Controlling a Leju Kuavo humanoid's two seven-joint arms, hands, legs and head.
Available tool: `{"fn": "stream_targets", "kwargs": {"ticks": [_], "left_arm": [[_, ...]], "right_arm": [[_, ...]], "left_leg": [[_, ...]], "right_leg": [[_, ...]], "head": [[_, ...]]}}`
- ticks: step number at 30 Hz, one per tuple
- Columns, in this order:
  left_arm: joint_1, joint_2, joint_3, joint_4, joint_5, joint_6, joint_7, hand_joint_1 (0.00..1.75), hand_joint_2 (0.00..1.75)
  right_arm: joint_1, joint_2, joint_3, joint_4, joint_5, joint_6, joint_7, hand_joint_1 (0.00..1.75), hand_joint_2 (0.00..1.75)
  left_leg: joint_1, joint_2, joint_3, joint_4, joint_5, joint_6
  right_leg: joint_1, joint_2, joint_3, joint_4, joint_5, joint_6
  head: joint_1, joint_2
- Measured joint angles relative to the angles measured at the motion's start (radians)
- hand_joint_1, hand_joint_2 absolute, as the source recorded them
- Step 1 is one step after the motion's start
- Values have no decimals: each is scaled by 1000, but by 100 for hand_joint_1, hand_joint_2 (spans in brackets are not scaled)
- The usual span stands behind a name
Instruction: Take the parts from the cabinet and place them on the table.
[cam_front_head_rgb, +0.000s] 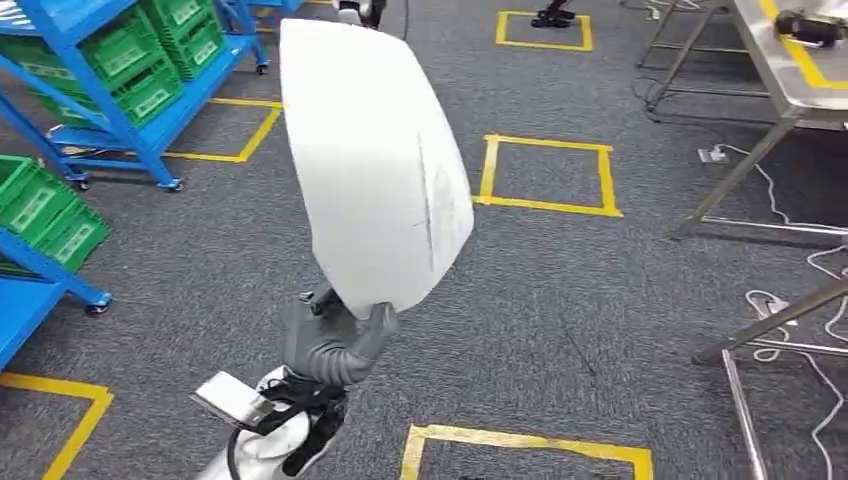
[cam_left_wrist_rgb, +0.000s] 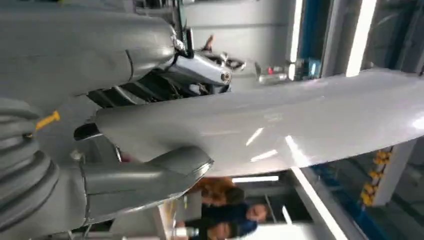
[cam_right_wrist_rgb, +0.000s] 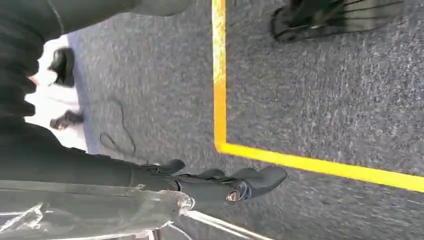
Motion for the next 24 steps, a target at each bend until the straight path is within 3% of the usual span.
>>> {"fn": "stream_targets", "kwargs": {"ticks": [1,2,3,4,5,6,9,10,11,12,14,15,16,18,19,20,21,24], "left_arm": [[0,0,0,0,-1,-2,0,175,175],[-1,0,0,0,-1,-3,0,175,175],[-1,-1,0,0,-1,-3,0,175,175],[-2,-1,-1,0,-2,-4,0,175,175],[-2,-1,-1,0,-2,-5,0,175,175],[-4,0,0,0,-2,-5,0,175,175],[-6,-1,-2,0,-2,-6,0,175,175],[-9,-1,-3,0,-2,-6,0,175,175],[-10,-1,-3,0,-2,-6,0,175,175],[-10,0,-3,0,-3,-6,0,175,175],[-7,2,-3,3,-2,-6,0,175,175],[-5,4,-3,5,-2,-6,0,175,175],[-3,4,-3,7,-2,-6,0,175,175],[-2,4,-3,7,-2,-6,0,175,175],[-2,4,-4,7,-2,-6,0,175,175],[-2,5,-3,7,-2,-6,0,175,175],[-2,5,-4,7,-2,-6,0,175,175],[-1,3,-6,8,-2,-6,0,175,175]], "right_arm": [[2,0,0,0,-1,2,-2,0,175],[3,0,-1,0,-2,3,-4,0,175],[3,0,-2,0,-2,4,-6,0,175],[2,0,-2,0,-2,5,-7,0,175],[-2,6,-2,0,-3,7,-8,0,175],[-3,6,-3,0,-3,7,-8,0,175],[-3,6,-6,0,-4,6,-8,0,175],[-2,7,-6,0,-5,6,-8,0,175],[-2,7,-7,0,-6,6,-8,0,175],[-4,7,-7,0,-6,6,-8,0,175],[-5,8,-7,0,-6,6,-6,0,175],[-4,8,-7,0,-6,6,-2,0,175],[-3,8,-7,0,-6,5,3,0,175],[-2,8,-7,0,-5,2,10,0,175],[-3,8,-7,0,-5,1,10,0,175],[-4,8,-7,0,-6,1,9,0,175],[-6,8,-7,0,-6,2,6,0,175],[4,8,-8,0,-8,4,-7,0,175]], "left_leg": [[0,13,1,0,-1,-1],[-1,25,2,0,-3,-3],[-1,38,5,1,-5,-7],[-2,48,10,1,-9,-12],[-11,56,11,2,-13,-19],[-11,60,13,2,-14,-23],[-7,91,19,-4,-15,-41],[-1,67,20,4,-27,-49],[0,18,3,44,-57,-52],[1,-9,-30,114,-96,-54],[1,-27,-111,273,-158,-57],[1,-28,-138,315,-161,-57],[1,-28,-138,303,-138,-57],[6,-39,-82,171,-44,-54],[12,-71,-39,82,-1,-56],[19,-126,-15,24,5,-59],[22,-129,-6,3,-3,-53],[10,-101,-9,5,2,-31]], "right_leg": [[0,-2,19,-27,20,0],[0,-5,59,-95,54,-1],[0,-22,121,-200,95,-3],[2,-63,178,-291,119,-5],[7,-86,190,-304,112,-14],[7,-67,186,-308,116,-21],[11,-36,178,-311,119,-39],[4,-21,182,-315,123,-44],[2,-13,182,-316,125,-47],[1,-2,181,-316,126,-50],[0,26,180,-316,126,-52],[0,41,180,-316,126,-52],[0,56,180,-316,126,-52],[-3,88,181,-315,128,-47],[-6,102,181,-315,129,-43],[-3,116,178,-313,130,-34],[-3,129,168,-307,129,-29],[-15,157,155,-329,142,-5]], "head": [[0,0],[0,0],[0,0],[1,0],[-1,0],[-6,0],[-4,0],[-6,0],[-11,0],[-12,0],[-14,0],[-14,0],[-14,0],[-14,0],[-14,0],[-15,0],[-14,0],[-15,0]]}}
